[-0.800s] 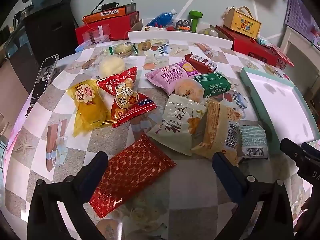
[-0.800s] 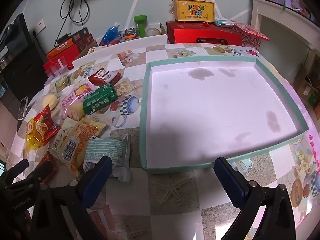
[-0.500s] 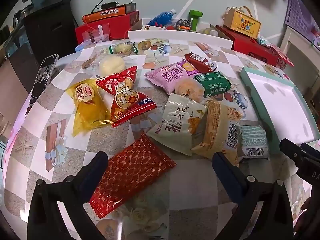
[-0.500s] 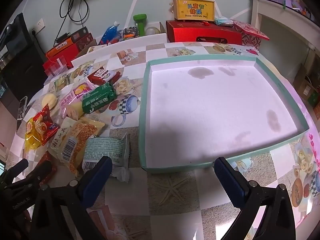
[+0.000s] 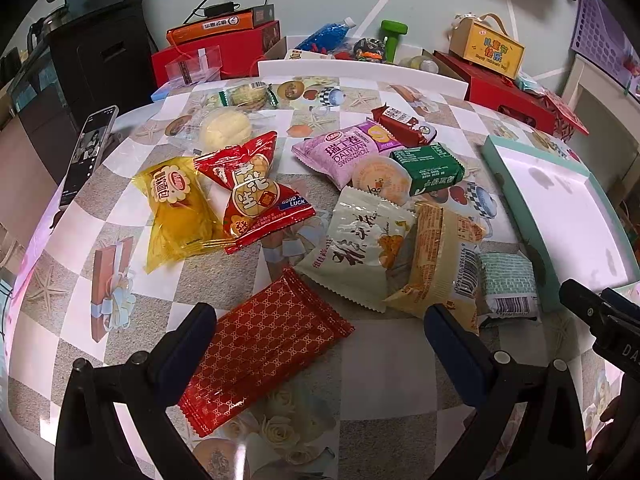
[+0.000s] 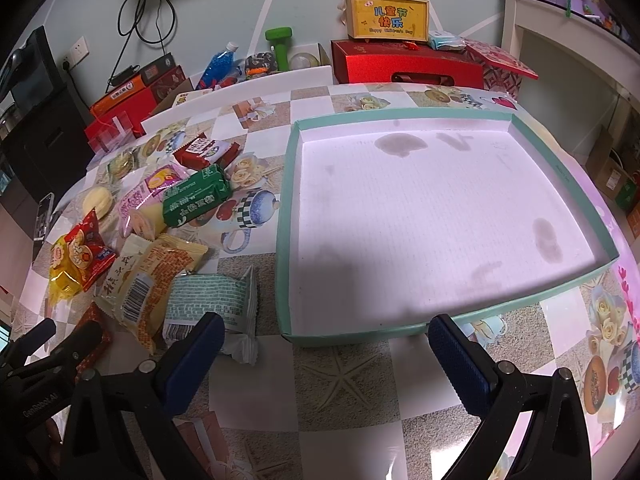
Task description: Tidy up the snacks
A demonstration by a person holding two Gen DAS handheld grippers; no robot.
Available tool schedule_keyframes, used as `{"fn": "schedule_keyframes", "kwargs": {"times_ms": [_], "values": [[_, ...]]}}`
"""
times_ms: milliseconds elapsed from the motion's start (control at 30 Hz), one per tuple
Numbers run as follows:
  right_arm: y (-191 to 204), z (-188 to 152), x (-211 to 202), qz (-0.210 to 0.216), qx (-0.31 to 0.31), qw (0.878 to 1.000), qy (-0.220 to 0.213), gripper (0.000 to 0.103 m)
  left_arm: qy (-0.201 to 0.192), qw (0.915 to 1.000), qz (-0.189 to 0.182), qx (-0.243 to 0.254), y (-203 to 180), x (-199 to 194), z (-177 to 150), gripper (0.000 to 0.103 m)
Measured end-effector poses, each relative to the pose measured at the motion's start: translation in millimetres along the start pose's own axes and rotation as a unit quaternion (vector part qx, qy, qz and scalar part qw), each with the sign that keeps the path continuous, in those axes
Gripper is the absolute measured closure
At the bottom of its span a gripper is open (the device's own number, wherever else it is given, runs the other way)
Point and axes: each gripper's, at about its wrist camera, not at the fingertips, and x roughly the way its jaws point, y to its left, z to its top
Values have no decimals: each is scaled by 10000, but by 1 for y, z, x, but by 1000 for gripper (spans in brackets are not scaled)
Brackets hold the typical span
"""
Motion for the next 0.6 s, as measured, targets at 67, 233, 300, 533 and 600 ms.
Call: {"fn": "schedule_keyframes", "kwargs": {"times_ms": [67,233,300,533,600], "values": [[0,0,0,-2,1,10000,-2,0,1,10000,1,-5,0,0,0,0],[1,-1,0,-6,6,10000,3,0,4,10000,4,-1,1,0,0,0],[1,-1,0,-2,6,10000,-9,0,7,10000,8,0,1,0,0,0],[1,0,-1,-4,-3,10000,-39,0,21,10000,36,-9,3,0,-1,0],[1,0,-1,-7,-5,10000,-55,0,18,10000,44,-17,4,-1,-1,0]]}}
